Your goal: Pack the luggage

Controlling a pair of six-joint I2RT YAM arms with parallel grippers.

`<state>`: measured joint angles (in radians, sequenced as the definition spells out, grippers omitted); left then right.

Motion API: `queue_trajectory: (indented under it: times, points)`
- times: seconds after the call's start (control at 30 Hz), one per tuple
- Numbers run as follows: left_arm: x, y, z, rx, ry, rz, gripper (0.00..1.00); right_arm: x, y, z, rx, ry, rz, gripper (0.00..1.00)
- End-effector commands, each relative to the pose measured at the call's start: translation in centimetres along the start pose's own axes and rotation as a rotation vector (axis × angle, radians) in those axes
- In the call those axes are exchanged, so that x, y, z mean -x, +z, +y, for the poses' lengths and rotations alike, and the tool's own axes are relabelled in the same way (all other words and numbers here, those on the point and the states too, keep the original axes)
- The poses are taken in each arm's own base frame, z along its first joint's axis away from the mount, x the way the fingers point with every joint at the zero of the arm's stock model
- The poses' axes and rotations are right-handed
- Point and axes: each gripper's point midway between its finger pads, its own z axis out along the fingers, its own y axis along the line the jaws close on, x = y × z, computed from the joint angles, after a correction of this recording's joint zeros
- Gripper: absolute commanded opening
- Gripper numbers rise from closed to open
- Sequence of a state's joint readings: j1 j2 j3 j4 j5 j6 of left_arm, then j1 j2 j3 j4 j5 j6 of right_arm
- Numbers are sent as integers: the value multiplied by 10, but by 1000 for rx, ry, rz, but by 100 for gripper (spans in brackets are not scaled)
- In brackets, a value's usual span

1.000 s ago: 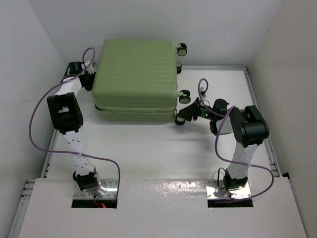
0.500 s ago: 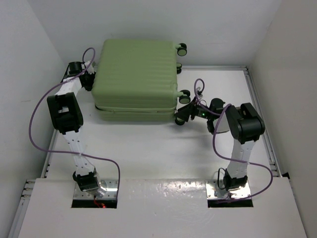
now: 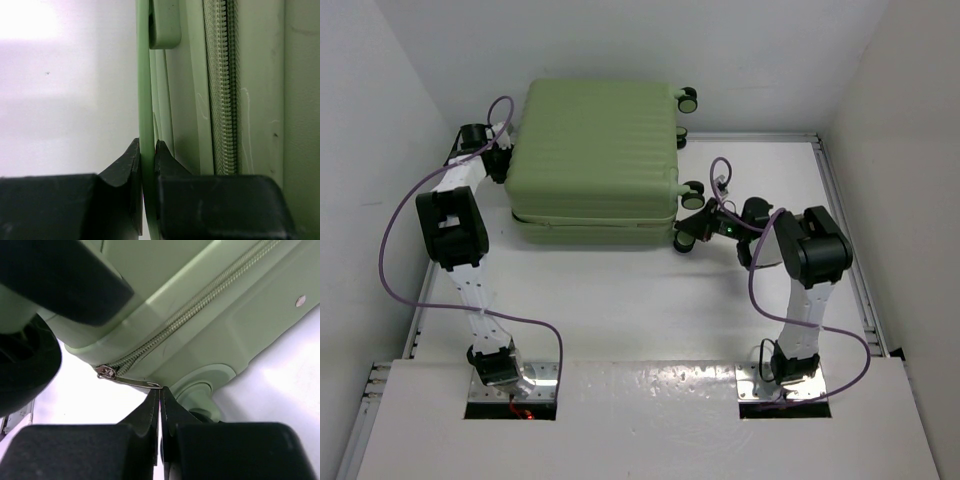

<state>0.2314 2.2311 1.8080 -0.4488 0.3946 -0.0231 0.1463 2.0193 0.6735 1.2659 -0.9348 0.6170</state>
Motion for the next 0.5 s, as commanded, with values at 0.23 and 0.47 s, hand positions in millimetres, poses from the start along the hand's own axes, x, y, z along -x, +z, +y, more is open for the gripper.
queue_trajectory:
  times: [0.23, 0.47]
  points:
    - [-96, 10, -12, -28, -64, 314, 0, 84, -1, 24, 76, -367, -248, 0]
    - [-100, 15, -12, -37, -69, 322, 0, 77, -1, 36, 133, -403, -212, 40]
